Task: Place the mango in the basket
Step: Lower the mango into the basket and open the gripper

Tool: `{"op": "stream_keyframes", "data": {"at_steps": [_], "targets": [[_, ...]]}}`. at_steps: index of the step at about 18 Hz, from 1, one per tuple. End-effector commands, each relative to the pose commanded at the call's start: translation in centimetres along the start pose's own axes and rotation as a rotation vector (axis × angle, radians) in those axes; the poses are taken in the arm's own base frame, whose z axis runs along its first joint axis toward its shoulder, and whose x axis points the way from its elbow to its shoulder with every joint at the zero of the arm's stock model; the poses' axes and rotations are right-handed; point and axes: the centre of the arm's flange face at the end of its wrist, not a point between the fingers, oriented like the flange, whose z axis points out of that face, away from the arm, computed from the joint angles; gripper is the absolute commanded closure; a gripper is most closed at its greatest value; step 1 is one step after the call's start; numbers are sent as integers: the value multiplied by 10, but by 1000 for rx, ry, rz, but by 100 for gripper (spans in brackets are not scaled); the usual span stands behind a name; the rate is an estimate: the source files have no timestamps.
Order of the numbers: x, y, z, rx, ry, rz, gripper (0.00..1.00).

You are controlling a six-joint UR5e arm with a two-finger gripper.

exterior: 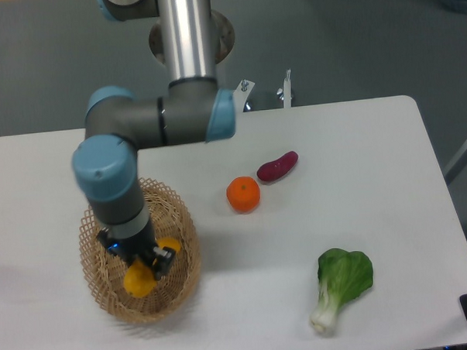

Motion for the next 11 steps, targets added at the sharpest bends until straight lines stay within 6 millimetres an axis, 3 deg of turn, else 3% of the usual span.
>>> {"op": "stream_keyframes", "data": {"at_steps": [7, 11], "targets": [[10, 6, 18, -31, 19, 14, 47], [9, 4, 23, -22, 12, 13, 32]]}}
